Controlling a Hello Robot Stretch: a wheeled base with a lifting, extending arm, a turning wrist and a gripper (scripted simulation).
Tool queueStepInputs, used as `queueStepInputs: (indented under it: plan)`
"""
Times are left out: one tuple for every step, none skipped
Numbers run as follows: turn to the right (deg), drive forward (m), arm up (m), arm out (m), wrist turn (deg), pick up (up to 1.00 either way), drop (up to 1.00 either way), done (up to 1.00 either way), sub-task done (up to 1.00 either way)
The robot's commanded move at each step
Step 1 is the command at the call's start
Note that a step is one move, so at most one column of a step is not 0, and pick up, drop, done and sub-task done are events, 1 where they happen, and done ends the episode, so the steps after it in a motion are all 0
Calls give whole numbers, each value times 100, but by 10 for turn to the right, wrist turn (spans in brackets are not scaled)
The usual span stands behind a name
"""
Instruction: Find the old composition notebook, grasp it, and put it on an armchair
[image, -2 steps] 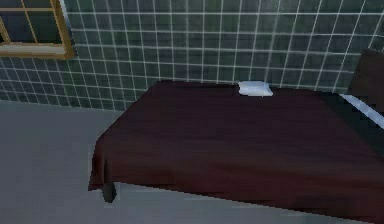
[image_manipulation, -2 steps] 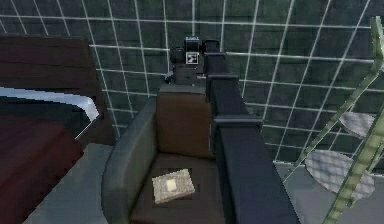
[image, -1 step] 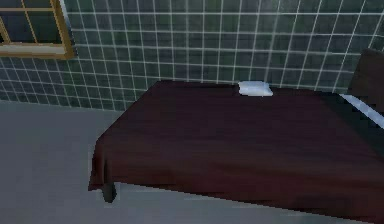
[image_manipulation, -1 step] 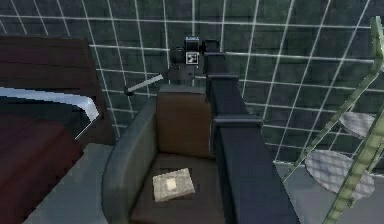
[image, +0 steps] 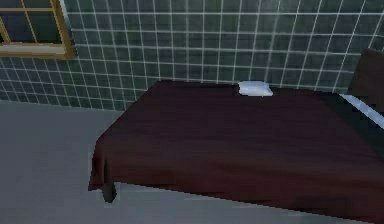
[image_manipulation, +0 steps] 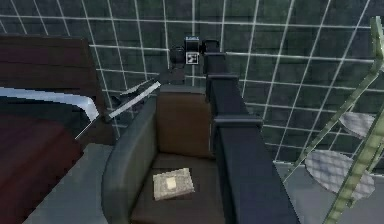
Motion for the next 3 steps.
queueStepInputs:
  plan:
    - [0, 0, 0, 0, -360, 0, 0, 0, 0]
    - [0, 0, 0, -40, 0, 0, 0, 0, 0]
    - [450, 0, 0, 0, 0, 0, 0, 0, 0]
